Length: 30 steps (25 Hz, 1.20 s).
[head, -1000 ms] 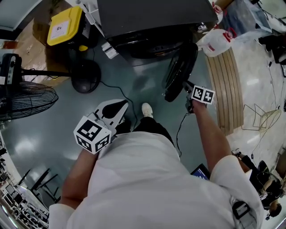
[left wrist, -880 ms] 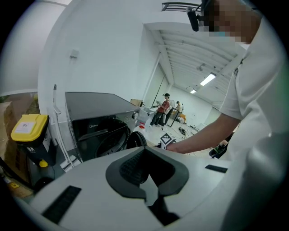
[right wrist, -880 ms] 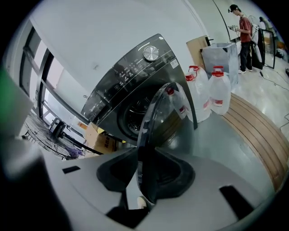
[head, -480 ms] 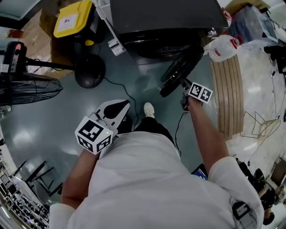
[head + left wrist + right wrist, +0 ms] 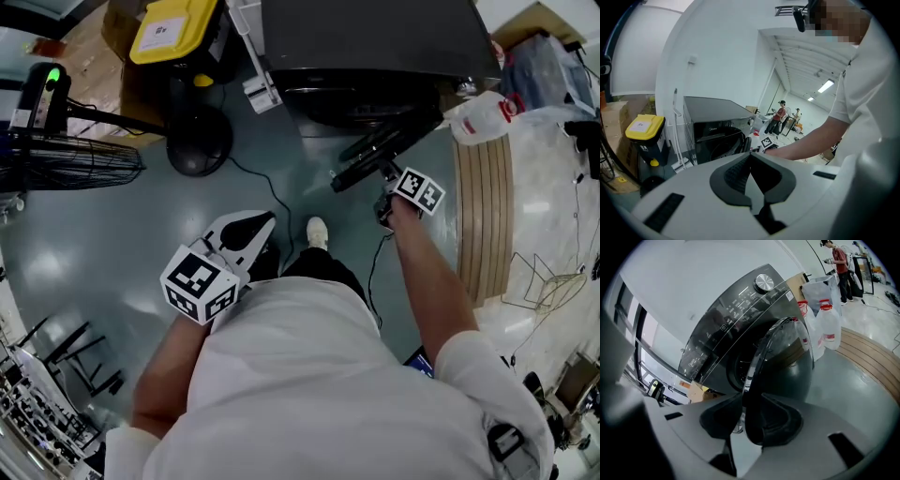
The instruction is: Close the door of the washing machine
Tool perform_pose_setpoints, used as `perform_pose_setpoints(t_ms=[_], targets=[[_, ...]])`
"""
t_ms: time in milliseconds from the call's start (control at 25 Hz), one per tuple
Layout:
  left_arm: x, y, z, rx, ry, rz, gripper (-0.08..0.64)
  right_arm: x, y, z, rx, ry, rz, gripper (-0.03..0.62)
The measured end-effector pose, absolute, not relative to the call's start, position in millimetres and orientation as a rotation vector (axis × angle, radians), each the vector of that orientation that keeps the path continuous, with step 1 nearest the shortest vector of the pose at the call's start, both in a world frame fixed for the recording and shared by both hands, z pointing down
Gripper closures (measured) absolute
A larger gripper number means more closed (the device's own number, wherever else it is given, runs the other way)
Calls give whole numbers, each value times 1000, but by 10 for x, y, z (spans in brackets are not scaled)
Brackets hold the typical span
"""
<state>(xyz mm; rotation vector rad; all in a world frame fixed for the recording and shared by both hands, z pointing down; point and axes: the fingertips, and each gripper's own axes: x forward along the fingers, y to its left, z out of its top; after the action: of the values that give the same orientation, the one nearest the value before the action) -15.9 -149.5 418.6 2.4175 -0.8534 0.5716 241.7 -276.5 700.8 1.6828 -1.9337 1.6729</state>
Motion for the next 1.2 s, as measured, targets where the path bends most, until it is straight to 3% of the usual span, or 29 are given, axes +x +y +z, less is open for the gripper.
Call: perform_pose_setpoints(t_ms=[1200], targets=[[-489,-1728,4246,2343,-950,567,543,1877,-3734,6985,1697,-1974,1739,468]])
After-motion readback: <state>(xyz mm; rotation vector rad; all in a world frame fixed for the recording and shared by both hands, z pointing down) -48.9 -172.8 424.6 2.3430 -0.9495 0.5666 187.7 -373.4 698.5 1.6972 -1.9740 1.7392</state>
